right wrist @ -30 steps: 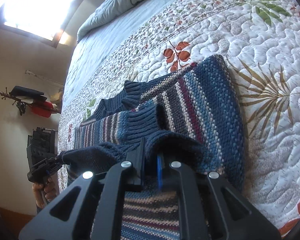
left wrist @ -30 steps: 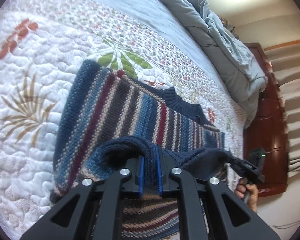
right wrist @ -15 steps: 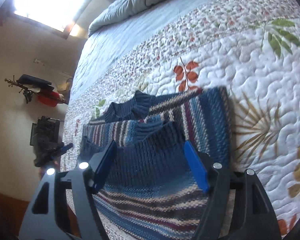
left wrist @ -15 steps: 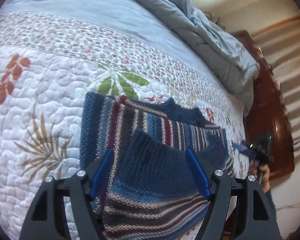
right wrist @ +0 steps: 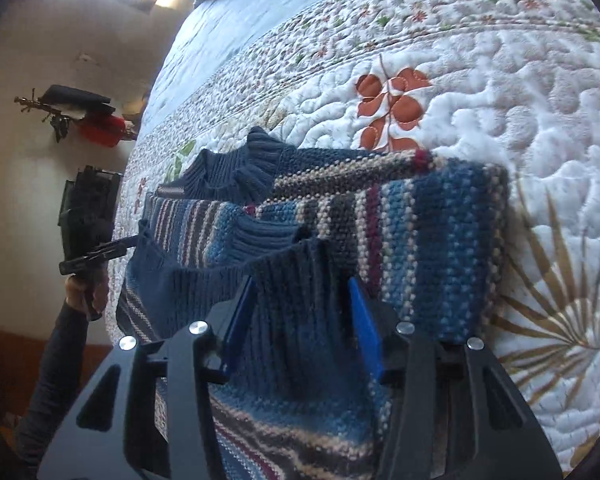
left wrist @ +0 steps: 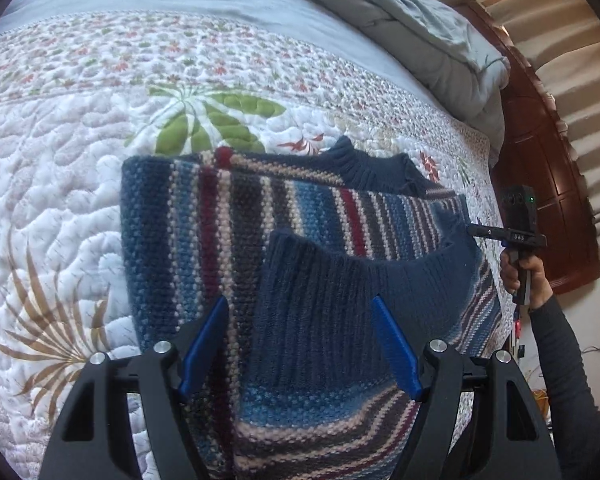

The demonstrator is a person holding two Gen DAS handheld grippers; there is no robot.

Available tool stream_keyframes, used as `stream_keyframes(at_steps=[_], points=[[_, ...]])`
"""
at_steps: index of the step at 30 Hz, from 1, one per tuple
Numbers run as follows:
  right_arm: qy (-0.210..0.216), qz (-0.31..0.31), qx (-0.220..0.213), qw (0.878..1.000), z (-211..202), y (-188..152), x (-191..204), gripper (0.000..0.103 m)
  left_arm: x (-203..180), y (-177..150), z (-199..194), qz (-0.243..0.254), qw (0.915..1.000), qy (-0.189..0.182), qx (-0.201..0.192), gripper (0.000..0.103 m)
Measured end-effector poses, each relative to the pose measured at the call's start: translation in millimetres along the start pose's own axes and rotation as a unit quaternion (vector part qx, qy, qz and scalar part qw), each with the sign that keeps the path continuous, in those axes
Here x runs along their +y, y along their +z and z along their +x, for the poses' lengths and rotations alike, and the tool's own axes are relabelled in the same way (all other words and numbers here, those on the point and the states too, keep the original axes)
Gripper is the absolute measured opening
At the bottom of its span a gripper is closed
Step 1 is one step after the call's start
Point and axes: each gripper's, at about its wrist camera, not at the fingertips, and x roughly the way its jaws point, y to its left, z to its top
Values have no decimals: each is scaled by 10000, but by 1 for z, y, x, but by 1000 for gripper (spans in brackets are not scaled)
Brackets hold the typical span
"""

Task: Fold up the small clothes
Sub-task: 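Lower the hem near the collar and open both tools, then grasp the folded edge of the sweater with both tools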

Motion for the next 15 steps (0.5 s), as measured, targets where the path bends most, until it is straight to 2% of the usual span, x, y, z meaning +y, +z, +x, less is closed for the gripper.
stream_keyframes(at_steps=[1, 2, 3, 6, 8, 10, 15], points=[[12, -26, 10, 10000, -1, -1, 1, 49, 0, 0, 1, 29, 10000, 8, 4, 72], [22, -61, 18, 10000, -2, -2, 2, 49, -1, -1, 1, 83, 10000, 0, -17, 67], [59, -105, 31, 9999, -4, -3, 4, 49, -3, -1, 1, 143, 9999, -11, -32, 56], [81, -217, 69, 9997, -6, -8, 10, 46, -13, -1, 5, 414, 9991, 133, -12, 37], [106, -258, 99, 9996, -5, -11, 13, 42, -13, 0, 8, 482, 9986, 228, 53, 32], [87, -310, 77, 9995, -4, -12, 15, 35, -10, 0, 10, 474, 9985, 252, 89, 31], [86, -323, -10, 9994, -1, -9, 17, 31, 0, 3, 14, 208, 9997, 136, -1, 31]])
